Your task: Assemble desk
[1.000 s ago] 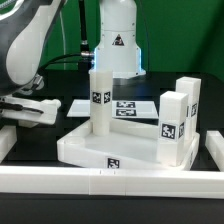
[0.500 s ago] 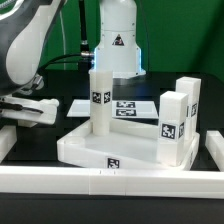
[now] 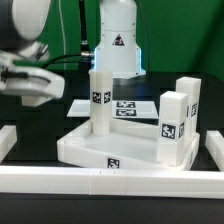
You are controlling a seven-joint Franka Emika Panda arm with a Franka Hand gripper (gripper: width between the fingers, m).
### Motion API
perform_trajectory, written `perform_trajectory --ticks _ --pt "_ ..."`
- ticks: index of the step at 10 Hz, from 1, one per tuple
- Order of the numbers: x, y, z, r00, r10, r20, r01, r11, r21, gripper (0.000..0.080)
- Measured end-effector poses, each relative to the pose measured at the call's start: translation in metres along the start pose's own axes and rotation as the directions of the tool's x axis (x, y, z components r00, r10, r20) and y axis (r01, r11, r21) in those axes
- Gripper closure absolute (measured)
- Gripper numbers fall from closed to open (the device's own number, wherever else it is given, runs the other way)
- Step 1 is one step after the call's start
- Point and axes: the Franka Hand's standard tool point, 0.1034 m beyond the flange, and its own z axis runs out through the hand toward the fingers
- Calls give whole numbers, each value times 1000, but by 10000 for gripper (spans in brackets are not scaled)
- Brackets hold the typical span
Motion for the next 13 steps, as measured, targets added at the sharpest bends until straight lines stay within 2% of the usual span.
perform_trajectory --ticks 1,2,4,5,8,10,12,13 --pt "-2 -4 -6 1000 -8 -19 8 1000 -4 512" --pt "4 -1 -6 998 -8 -55 7 1000 -10 511" --pt "5 -1 -7 998 -8 -61 7 1000 -10 511" --pt "6 -5 -19 993 -16 -119 14 1000 -21 511" --pt "-10 -30 -59 955 -29 -294 17 999 -42 511" --pt "0 -27 -63 906 -42 -422 21 998 -56 511" --pt "3 -29 -72 834 -55 -549 20 997 -70 511" --pt "-1 -35 -75 797 -68 -601 26 997 -78 511"
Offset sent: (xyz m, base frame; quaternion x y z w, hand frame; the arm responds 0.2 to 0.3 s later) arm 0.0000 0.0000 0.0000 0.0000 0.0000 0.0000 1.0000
